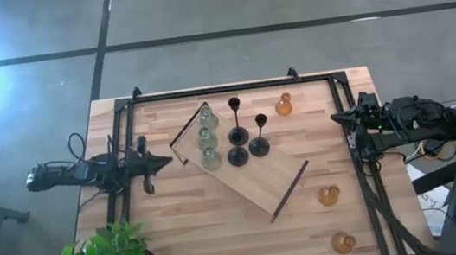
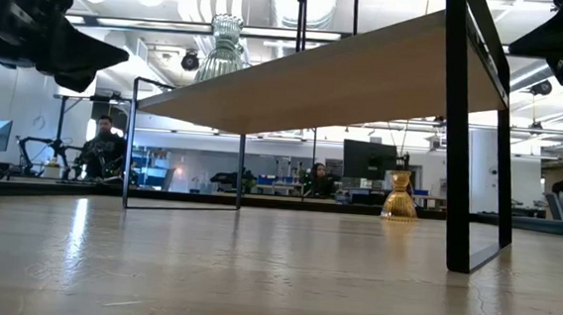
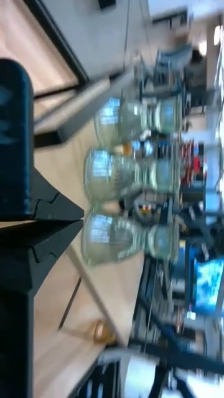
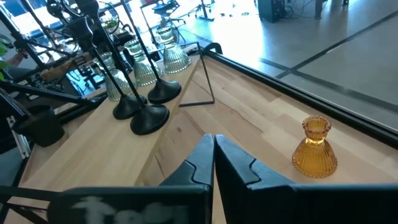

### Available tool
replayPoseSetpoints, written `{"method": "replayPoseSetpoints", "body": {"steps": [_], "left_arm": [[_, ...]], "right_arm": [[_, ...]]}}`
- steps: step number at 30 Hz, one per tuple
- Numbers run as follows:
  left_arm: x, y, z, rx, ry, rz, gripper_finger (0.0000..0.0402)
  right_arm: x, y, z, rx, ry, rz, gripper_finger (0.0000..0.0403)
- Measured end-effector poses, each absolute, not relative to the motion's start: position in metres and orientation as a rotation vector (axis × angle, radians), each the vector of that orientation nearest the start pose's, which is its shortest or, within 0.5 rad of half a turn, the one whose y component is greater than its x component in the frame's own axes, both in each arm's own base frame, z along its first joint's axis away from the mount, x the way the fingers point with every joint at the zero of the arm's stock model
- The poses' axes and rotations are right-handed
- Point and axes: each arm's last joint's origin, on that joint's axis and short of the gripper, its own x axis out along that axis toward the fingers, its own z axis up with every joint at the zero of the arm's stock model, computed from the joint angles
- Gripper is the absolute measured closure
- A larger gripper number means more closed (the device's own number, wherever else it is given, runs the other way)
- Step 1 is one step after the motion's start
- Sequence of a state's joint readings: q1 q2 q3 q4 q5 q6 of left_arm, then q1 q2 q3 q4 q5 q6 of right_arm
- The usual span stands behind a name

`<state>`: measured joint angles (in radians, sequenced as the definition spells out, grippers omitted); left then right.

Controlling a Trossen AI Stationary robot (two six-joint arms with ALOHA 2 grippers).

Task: Pick & Place candle stick holders
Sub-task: Put the top orange candle holder on the shelf

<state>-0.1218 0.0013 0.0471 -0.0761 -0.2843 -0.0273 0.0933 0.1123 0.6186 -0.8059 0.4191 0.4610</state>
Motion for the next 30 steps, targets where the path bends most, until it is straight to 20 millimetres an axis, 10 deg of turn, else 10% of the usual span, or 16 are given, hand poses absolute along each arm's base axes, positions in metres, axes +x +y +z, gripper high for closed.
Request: {"method": "replayPoseSetpoints", "body": {"steps": [30], "left_arm": [[0.0932,-0.0003,0.1729,0.001,0.016,0.278,0.0384]], "right_arm": [[0.0338,-0.0087,0.2766,0.377,0.211,-0.384,0.0394]]}}
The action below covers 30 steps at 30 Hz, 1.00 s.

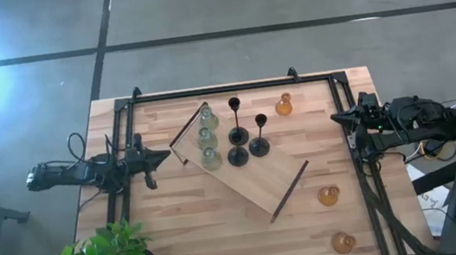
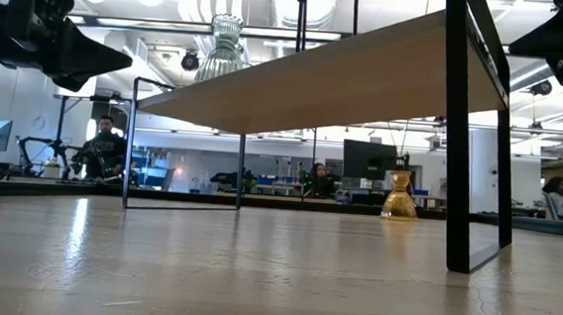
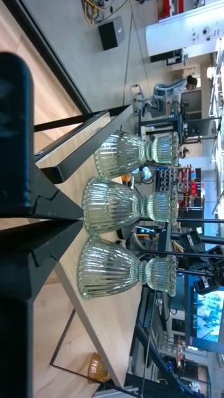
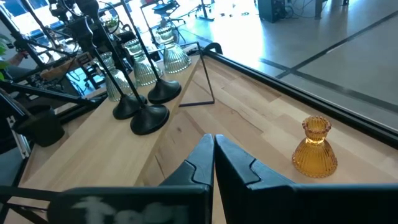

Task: Pick & Place candle stick holders
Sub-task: Put the top orange candle holder on the shelf

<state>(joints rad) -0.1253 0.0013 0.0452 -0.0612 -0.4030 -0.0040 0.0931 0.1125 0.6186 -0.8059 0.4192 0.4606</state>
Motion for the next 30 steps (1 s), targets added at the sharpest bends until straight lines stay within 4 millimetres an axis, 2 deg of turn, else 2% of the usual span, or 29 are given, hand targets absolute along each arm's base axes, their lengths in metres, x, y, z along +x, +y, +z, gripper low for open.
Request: {"method": "replayPoseSetpoints", "body": {"steps": [17,21,30], "left_arm": [[0.093,0.000,0.173,0.000,0.017,0.277,0.0385],[0.093,0.000,0.173,0.000,0.016,0.278,0.0383],[0.093,0.000,0.173,0.000,0.016,0.278,0.0383]], "right_arm": [[0.034,-0.009,0.278,0.378,0.196,-0.392,0.0394],[0.038,-0.012,0.291,0.393,0.023,-0.490,0.0394],[0.043,-0.012,0.355,0.306,-0.524,-0.442,0.0394]]}}
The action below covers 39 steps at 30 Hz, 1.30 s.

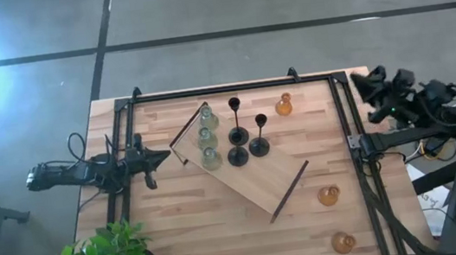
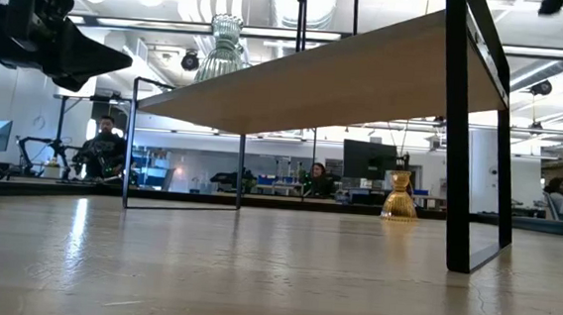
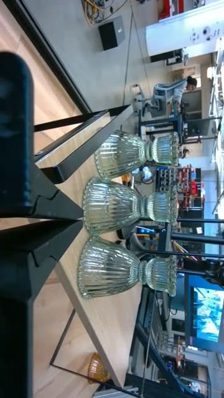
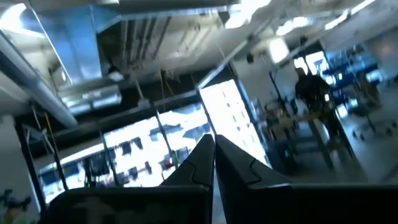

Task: Pick & Place candle stick holders
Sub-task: Put the top orange candle holder on the shelf

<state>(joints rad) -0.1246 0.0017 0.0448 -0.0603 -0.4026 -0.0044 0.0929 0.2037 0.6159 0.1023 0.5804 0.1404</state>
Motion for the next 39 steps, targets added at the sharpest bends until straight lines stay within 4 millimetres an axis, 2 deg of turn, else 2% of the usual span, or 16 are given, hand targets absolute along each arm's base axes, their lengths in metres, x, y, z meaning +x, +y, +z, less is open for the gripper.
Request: {"method": "replayPoseSetpoints", "body": {"steps": [3,6,9,12,16,21,23,26,29,32,37,39], "left_arm": [[0.093,0.000,0.173,0.000,0.016,0.278,0.0385],[0.093,0.000,0.173,0.000,0.016,0.277,0.0384],[0.093,0.000,0.173,0.000,0.016,0.278,0.0383],[0.093,0.000,0.173,0.000,0.016,0.277,0.0385],[0.093,0.000,0.173,0.000,0.016,0.277,0.0384],[0.093,0.000,0.173,0.000,0.015,0.277,0.0385],[0.093,0.000,0.173,0.000,0.015,0.277,0.0385],[0.093,0.000,0.173,0.000,0.016,0.277,0.0384],[0.093,0.000,0.173,0.000,0.016,0.277,0.0384],[0.093,0.000,0.173,0.000,0.016,0.277,0.0385],[0.093,0.000,0.173,0.000,0.016,0.277,0.0383],[0.093,0.000,0.173,0.000,0.016,0.277,0.0384]], "right_arm": [[0.052,-0.011,0.367,0.237,-0.578,-0.462,0.0394],[0.063,-0.010,0.378,0.116,-0.521,-0.504,0.0394],[0.075,-0.010,0.401,0.025,-0.476,-0.580,0.0394],[0.085,-0.013,0.429,-0.040,-0.409,-0.775,0.0394],[0.095,-0.015,0.461,-0.091,-0.318,-0.942,0.0394],[0.094,-0.020,0.489,-0.148,-0.024,-1.268,0.0394],[0.092,-0.020,0.496,-0.173,0.040,-1.279,0.0390],[0.089,-0.020,0.507,-0.118,0.010,-1.172,0.0382],[0.085,-0.021,0.516,-0.089,0.043,-1.150,0.0359],[0.082,-0.021,0.518,-0.089,0.099,-1.138,0.0318],[0.088,-0.028,0.510,-0.166,0.246,-1.216,0.0236],[0.096,-0.033,0.503,-0.225,0.321,-1.283,0.0205]]}}
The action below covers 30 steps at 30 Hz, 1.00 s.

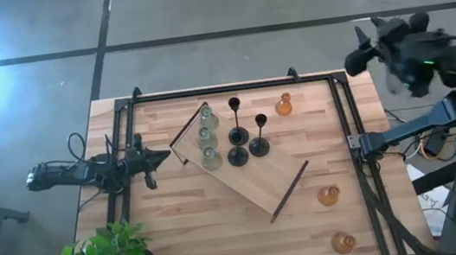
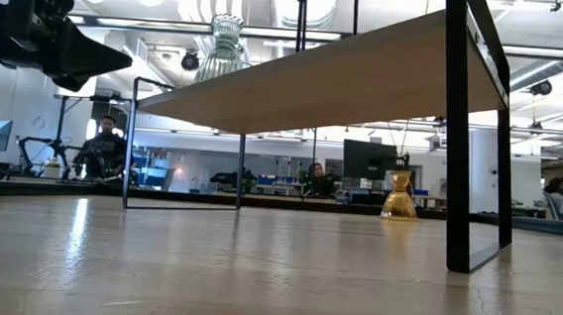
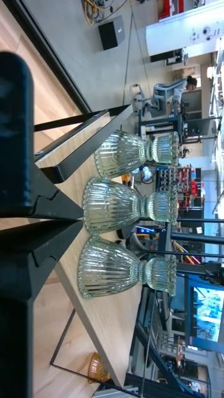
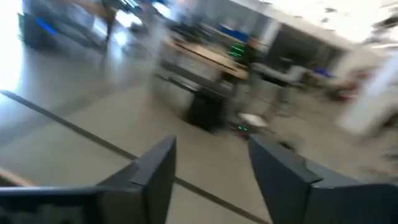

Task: Pick & Place candle stick holders
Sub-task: Put the top orange candle holder on the shelf

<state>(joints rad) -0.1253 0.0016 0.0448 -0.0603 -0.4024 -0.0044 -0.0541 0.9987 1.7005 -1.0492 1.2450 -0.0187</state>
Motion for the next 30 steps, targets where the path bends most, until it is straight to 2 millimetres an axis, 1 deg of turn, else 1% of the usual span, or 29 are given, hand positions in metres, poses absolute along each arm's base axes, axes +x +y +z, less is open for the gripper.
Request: {"method": "replayPoseSetpoints", "body": {"steps": [2,4,7,10,12,14,17,20,22,25,30], "left_arm": [[0.093,0.000,0.173,0.000,0.016,0.277,0.0385],[0.093,0.000,0.173,0.000,0.016,0.277,0.0385],[0.093,0.000,0.173,0.000,0.015,0.277,0.0383],[0.093,0.000,0.173,0.000,0.016,0.277,0.0385],[0.093,0.000,0.173,0.000,0.016,0.277,0.0385],[0.093,0.000,0.173,0.000,0.016,0.277,0.0384],[0.093,0.000,0.173,0.000,0.016,0.278,0.0383],[0.093,0.000,0.173,0.000,0.016,0.277,0.0385],[0.093,0.000,0.173,0.000,0.016,0.277,0.0385],[0.093,0.000,0.173,0.000,0.015,0.277,0.0384],[0.093,0.000,0.173,0.000,0.016,0.277,0.0385]], "right_arm": [[0.105,-0.037,0.500,-0.311,0.398,-1.335,0.0180],[0.116,-0.038,0.496,-0.338,0.429,-1.330,0.0161],[0.132,-0.040,0.490,-0.348,0.454,-1.324,0.0144],[0.148,-0.048,0.485,-0.290,0.437,-1.362,0.0135],[0.156,-0.056,0.480,-0.193,0.424,-1.323,0.0130],[0.159,-0.072,0.472,-0.057,0.456,-1.242,0.0129],[0.153,-0.103,0.454,0.160,0.573,-1.122,0.0132],[0.145,-0.130,0.437,0.324,0.658,-1.001,0.0139],[0.141,-0.145,0.428,0.393,0.655,-0.906,0.0143],[0.142,-0.162,0.410,0.464,0.645,-0.791,0.0150],[0.143,-0.181,0.374,0.548,0.726,-0.802,0.0163]]}}
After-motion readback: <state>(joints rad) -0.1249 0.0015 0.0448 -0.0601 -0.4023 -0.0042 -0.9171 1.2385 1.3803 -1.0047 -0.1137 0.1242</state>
